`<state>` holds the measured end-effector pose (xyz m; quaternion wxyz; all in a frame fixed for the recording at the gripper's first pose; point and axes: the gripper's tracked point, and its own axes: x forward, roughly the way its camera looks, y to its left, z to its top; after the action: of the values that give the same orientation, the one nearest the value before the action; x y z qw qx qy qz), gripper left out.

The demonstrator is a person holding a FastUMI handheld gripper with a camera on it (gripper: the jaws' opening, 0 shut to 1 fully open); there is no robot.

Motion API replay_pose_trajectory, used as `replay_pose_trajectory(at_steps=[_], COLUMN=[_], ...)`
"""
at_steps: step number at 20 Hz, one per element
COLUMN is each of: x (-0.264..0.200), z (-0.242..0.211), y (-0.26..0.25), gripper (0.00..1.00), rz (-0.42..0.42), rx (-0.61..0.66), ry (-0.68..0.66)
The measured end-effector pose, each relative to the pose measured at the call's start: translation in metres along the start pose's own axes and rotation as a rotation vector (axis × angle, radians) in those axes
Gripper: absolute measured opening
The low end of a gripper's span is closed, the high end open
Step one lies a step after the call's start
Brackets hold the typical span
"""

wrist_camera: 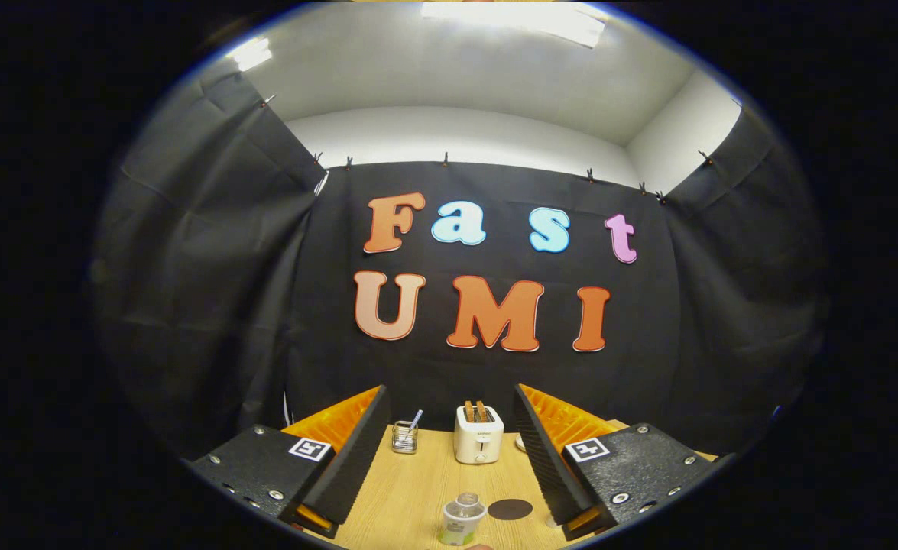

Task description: Take the bottle from table, then pour the juice into the cup, finally place the bottle on the coaster

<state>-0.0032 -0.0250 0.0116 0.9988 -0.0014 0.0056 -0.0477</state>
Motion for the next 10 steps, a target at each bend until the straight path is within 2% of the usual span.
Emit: replay_pose_trajectory(at_steps=[3, 6, 10], x=[0.0, 0.0, -0.001], z=[-0.007, -0.028, -0.053], y=[-0.004, -0.013, -0.014], gripper=[0.95, 0.95, 0.96], rz=[0.0, -0.038, -0.047], rx=[0.022, 0.023, 0.021], ry=[-0.003, 0.025, 0.053])
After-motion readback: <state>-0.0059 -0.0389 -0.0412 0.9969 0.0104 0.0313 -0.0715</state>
